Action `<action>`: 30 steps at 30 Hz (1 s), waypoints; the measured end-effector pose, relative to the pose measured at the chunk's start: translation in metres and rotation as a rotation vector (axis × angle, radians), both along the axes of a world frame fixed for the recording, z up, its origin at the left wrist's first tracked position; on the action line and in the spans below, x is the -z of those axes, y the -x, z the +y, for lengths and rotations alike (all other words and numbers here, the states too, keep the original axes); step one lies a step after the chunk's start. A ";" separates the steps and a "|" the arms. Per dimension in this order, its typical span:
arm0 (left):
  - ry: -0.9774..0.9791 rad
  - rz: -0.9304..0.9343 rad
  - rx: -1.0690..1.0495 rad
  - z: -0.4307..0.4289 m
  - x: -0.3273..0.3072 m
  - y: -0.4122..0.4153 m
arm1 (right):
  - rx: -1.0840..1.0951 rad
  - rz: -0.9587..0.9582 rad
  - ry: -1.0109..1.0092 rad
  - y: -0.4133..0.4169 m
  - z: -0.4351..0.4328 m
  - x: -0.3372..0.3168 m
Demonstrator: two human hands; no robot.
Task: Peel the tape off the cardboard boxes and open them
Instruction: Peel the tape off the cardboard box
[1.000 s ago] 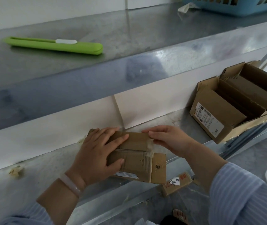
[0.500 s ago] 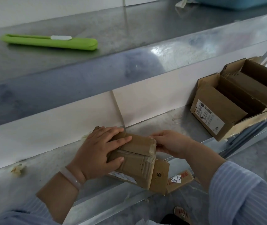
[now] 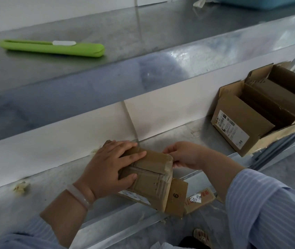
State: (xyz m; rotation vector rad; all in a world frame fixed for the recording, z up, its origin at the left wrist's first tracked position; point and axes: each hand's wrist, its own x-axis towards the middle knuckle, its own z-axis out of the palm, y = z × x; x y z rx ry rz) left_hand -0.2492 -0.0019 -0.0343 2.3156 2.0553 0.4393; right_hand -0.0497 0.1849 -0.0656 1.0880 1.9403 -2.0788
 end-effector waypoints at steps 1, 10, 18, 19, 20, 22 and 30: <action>0.001 -0.001 0.000 0.000 0.000 0.000 | -0.006 0.008 -0.014 -0.001 0.001 0.000; 0.006 0.014 -0.018 0.001 0.001 0.000 | -0.077 -0.030 -0.281 0.001 -0.008 -0.007; -0.017 0.039 -0.186 0.012 0.003 -0.009 | 0.250 0.198 -0.329 -0.015 0.010 -0.028; -0.015 0.036 -0.202 0.012 0.004 -0.009 | 0.245 0.189 -0.376 -0.015 0.009 -0.031; -0.015 0.033 -0.217 0.012 0.005 -0.010 | 0.251 0.185 -0.422 -0.014 0.008 -0.036; -0.009 0.029 -0.247 0.014 0.006 -0.010 | 0.316 0.204 -0.482 -0.014 0.005 -0.045; 0.004 0.029 -0.319 0.021 0.007 -0.010 | 0.457 0.296 -0.046 -0.023 -0.001 -0.080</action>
